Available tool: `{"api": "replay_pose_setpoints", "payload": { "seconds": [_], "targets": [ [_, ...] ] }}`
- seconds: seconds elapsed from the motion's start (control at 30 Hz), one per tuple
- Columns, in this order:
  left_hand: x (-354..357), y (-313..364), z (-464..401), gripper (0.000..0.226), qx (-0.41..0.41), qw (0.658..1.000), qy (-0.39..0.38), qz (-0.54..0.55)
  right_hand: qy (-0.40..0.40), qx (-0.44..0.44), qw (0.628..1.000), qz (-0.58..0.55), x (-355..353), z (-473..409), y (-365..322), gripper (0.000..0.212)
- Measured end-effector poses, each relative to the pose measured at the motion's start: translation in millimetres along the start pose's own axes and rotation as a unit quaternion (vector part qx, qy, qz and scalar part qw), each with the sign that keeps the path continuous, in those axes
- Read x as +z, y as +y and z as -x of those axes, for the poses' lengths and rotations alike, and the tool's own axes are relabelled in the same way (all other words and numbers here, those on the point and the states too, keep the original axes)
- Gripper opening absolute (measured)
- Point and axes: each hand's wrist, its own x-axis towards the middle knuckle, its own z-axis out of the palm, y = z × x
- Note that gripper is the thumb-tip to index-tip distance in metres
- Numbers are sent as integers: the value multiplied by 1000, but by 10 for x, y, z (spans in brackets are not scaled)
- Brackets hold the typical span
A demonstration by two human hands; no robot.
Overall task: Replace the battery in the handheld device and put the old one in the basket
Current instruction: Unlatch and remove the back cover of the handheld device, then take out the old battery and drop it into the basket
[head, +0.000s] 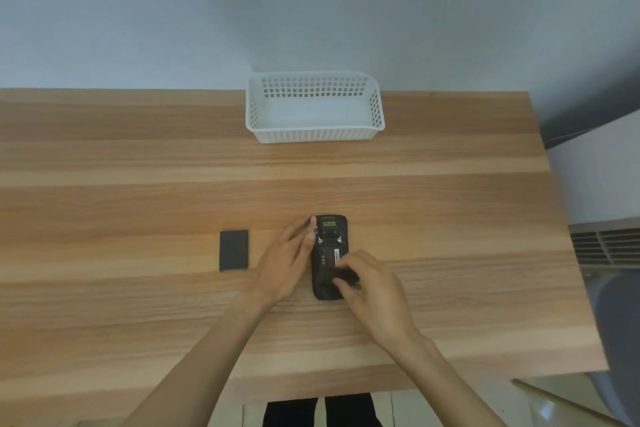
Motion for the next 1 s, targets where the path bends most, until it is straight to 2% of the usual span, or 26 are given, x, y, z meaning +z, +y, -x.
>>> {"api": "replay_pose_setpoints", "payload": {
  "seconds": [0.13,0.27,0.4,0.63,0.83,0.9,1.0],
  "targets": [
    [6,-47,6,61,-3,1000,-7,-11,33,-43,999,6,-331,99,369,21],
    [14,-60,18,57,-4,1000,-8,0,124,13,988,86,-511,101,978,27],
    [23,-53,26,59,2,1000,-10,-10,160,71,977,118,-577,89,1394,29],
    [9,-24,50,61,16,999,-7,-39,99,63,984,138,-380,217,1621,31],
    [-2,-65,20,89,30,995,-26,-92,47,73,979,184,-346,250,1620,38],
    [6,-106,15,100,41,993,-29,-108,51,89,975,195,-374,226,1565,36],
    [15,-169,26,108,58,991,-29,-118,102,101,973,180,-412,147,1413,28]
  ]
}}
